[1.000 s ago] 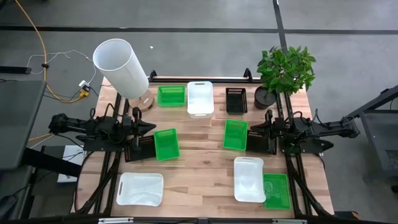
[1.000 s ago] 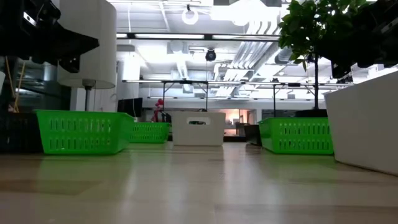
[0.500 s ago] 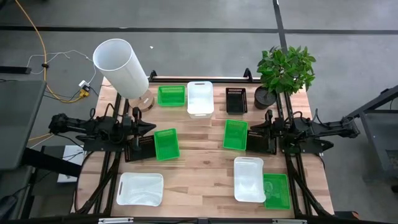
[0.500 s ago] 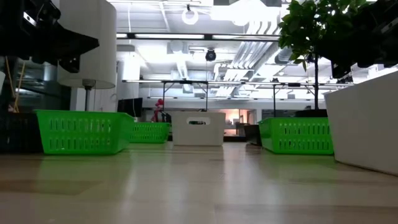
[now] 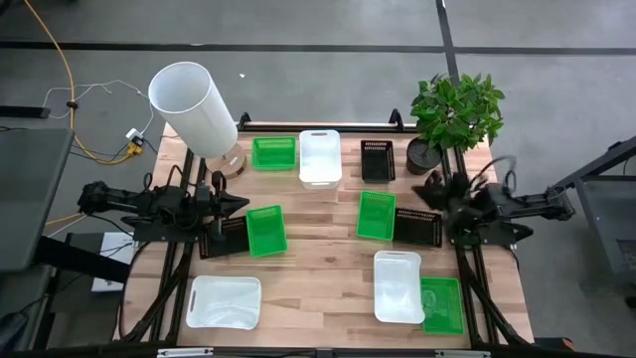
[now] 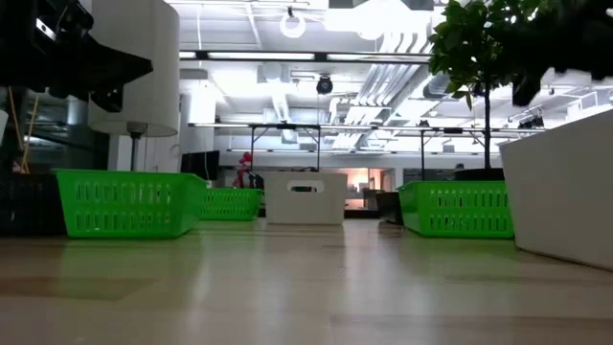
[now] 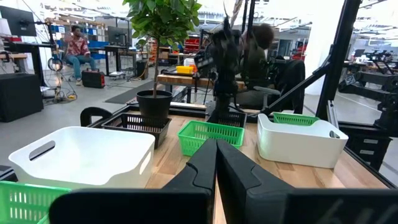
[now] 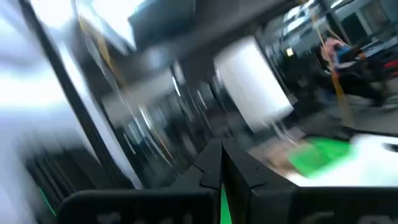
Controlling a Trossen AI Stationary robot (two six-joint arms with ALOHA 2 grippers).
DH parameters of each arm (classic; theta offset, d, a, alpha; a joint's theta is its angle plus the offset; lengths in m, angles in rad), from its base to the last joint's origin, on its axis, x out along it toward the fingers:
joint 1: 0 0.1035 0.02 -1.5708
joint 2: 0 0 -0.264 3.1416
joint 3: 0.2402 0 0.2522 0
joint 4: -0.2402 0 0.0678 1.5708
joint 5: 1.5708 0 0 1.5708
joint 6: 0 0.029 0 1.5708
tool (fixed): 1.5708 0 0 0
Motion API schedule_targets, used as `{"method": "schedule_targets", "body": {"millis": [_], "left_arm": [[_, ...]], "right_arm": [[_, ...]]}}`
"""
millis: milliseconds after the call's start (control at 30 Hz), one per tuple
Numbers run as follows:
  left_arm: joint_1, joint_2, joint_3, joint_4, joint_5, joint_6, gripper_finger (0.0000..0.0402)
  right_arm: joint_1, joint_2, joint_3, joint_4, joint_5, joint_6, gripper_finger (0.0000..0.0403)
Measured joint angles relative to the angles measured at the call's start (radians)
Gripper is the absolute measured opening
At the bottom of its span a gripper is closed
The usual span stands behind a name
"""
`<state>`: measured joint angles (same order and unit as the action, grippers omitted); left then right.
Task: Stack baskets by color
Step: Stack the middle right green bin on top of the bottom green bin
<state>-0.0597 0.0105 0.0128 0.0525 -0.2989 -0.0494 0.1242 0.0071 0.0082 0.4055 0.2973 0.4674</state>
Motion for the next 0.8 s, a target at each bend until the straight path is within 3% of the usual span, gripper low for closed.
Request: {"method": "schedule_targets", "body": {"millis": [133,233,333,600,800], "left_arm": [[0.000,0.000,0.000,0.000,0.000,0.000,0.0000],[0.000,0.000,0.000,0.000,0.000,0.000,0.0000],[0.000,0.000,0.000,0.000,0.000,0.000,0.0000],[0.000,0.000,0.000,0.000,0.000,0.000,0.0000],[0.000,0.000,0.000,0.000,0.000,0.000,0.0000]], "right_arm": [[0.000,0.005,0.010,0.166,0.063,0.153,0.0000],[0.000,0.053,0.086,0.160,-0.005,0.154,0.0000],[0.000,0.181,0.201,0.134,-0.070,0.137,0.0000],[0.000,0.628,0.622,-0.264,-0.108,0.024,0.0000],[0.000,0.873,0.872,-0.548,-0.107,-0.002,0.0001]]}}
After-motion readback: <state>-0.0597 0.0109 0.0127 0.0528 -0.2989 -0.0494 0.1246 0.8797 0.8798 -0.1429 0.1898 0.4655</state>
